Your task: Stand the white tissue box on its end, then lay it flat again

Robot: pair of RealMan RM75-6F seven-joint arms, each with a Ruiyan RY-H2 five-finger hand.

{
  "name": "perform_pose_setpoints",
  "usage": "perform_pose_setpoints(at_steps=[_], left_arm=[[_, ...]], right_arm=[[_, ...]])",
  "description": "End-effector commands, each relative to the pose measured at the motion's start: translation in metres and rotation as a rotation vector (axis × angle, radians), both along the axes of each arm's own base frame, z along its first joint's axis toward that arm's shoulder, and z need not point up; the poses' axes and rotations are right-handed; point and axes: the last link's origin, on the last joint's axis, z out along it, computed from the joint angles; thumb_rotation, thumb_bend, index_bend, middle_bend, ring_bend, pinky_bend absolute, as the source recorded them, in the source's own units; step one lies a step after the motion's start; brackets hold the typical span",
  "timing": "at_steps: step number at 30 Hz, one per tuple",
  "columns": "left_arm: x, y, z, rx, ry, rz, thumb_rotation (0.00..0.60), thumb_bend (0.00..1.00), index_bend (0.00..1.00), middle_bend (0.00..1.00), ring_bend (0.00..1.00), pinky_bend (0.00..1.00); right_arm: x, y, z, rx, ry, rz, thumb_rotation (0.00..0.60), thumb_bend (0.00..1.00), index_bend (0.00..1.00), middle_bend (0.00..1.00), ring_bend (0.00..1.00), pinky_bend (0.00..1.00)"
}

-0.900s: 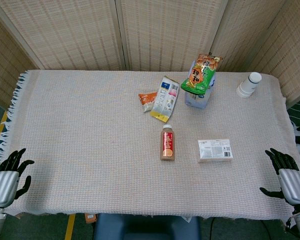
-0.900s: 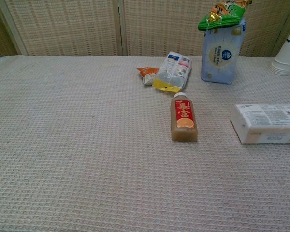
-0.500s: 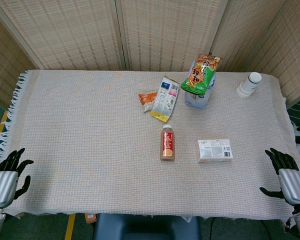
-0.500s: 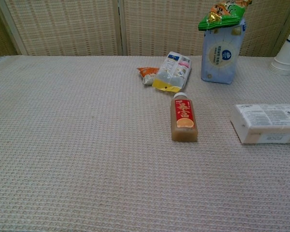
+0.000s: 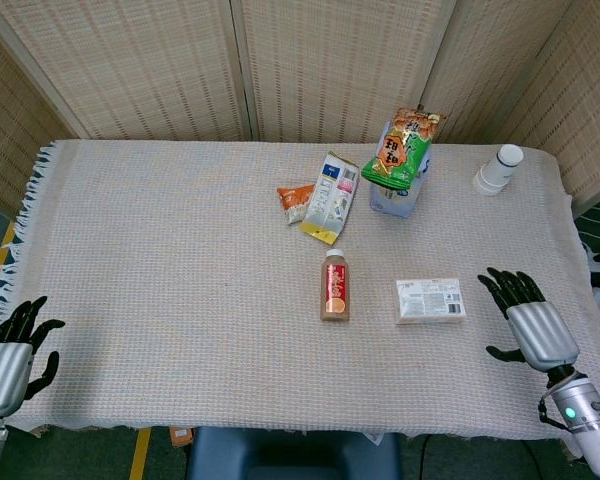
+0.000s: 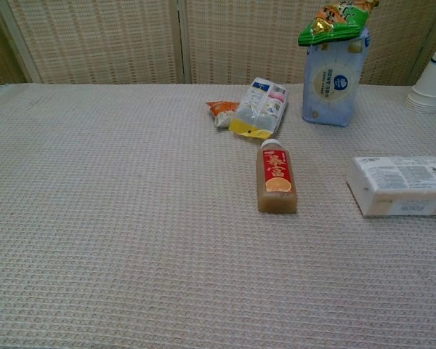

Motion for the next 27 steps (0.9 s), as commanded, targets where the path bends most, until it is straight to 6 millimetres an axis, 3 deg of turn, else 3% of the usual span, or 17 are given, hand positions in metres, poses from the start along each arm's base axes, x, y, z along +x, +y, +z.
perform_pose_setpoints(at_steps=[1, 6, 14, 27], left_arm=[[0.0, 0.0, 0.001, 0.006, -0.002, 0.002, 0.6, 0.49, 0.31, 0.0, 0.0, 0.18], [-0.001, 0.0, 0.003, 0.011, -0.004, 0.005, 0.6, 0.49, 0.31, 0.0, 0.0, 0.18], [-0.002, 0.0, 0.005, 0.013, -0.007, 0.012, 0.6, 0.49, 0.31, 0.0, 0.0, 0.18], [-0.004, 0.001, 0.007, 0.017, -0.017, 0.021, 0.6, 0.49, 0.31, 0.0, 0.0, 0.18]], right_arm=[[0.007, -0.035, -0.017, 0.111, 0.086, 0.024, 0.6, 0.0, 0.0, 0.0, 0.06, 0.0], [0.015, -0.06, -0.036, 0.179, 0.144, 0.044, 0.6, 0.0, 0.0, 0.0, 0.06, 0.0], [0.032, -0.085, -0.058, 0.202, 0.087, 0.031, 0.6, 0.0, 0.0, 0.0, 0.06, 0.0], [0.038, -0.094, -0.084, 0.223, 0.062, 0.003, 0.6, 0.0, 0.0, 0.0, 0.06, 0.0]])
